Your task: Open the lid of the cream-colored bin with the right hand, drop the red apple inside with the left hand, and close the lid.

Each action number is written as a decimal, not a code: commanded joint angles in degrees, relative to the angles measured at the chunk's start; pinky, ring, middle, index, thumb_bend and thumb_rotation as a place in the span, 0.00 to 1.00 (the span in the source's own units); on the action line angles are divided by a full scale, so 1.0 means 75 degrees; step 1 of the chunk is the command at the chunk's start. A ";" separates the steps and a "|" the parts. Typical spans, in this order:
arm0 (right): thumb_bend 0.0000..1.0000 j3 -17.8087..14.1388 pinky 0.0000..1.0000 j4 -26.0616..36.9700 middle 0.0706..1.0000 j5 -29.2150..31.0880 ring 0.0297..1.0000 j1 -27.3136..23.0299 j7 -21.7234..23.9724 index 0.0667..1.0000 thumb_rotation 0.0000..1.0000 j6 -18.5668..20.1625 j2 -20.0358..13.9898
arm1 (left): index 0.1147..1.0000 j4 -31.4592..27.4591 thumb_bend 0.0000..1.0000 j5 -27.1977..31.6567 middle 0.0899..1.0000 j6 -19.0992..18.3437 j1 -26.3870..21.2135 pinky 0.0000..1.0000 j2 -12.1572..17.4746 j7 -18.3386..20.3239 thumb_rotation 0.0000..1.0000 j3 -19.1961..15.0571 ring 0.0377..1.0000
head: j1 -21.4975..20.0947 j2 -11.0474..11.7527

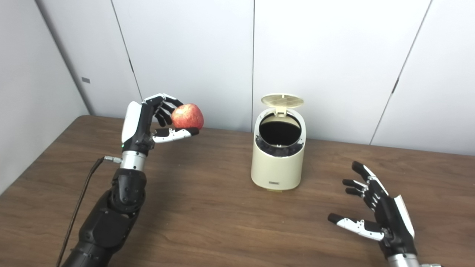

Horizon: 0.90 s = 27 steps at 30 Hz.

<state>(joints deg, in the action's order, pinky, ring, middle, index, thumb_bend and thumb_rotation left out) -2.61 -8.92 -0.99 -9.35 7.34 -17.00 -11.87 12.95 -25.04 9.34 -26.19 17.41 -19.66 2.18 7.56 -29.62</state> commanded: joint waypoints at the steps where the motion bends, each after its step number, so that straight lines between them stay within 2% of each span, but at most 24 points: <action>1: 0.67 0.0054 0.72 -0.0407 0.90 0.0003 0.77 0.0097 -0.0109 0.88 0.15 -0.0351 0.0146 | 0.45 -0.0341 0.52 -0.0140 0.37 0.0082 -0.0357 0.26 0.0002 0.0113 0.00 0.0054 0.30 | -0.0033 -0.0006; 5: 0.69 0.0094 0.71 -0.0464 0.90 -0.0173 0.76 0.0073 -0.0222 0.89 0.18 -0.0397 0.0198 | 0.45 -0.0418 0.52 -0.0017 0.37 0.0077 -0.0428 0.25 -0.0175 0.0527 0.00 0.0185 0.30 | -0.0181 0.0014; 15: 0.71 0.0109 0.68 -0.0351 0.90 -0.0313 0.76 0.0127 -0.0308 0.88 0.18 -0.0323 0.0392 | 0.45 -0.0118 0.52 -0.0090 0.37 0.0161 -0.0648 0.26 -0.0585 0.0815 0.00 0.0392 0.31 | -0.0427 0.0025; 21: 0.72 0.0122 0.67 -0.0377 0.89 -0.0345 0.75 0.0119 -0.0350 0.88 0.17 -0.0352 0.0482 | 0.44 0.0054 0.52 -0.0130 0.39 0.0252 -0.0790 0.27 -0.0806 0.0762 0.00 0.0425 0.33 | -0.0532 0.0031; 27: 0.73 0.0154 0.68 -0.0497 0.89 -0.0379 0.75 0.0082 -0.0375 0.88 0.21 -0.0454 0.0516 | 0.43 0.0246 0.52 -0.0125 0.40 0.0398 -0.0943 0.28 -0.1001 0.0744 0.00 0.0495 0.34 | -0.0589 0.0049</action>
<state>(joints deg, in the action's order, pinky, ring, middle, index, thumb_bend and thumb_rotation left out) -2.47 -10.05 -4.40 -10.41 5.61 -18.55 -10.32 15.55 -25.51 9.92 -30.10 9.76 -13.12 5.88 3.08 -29.18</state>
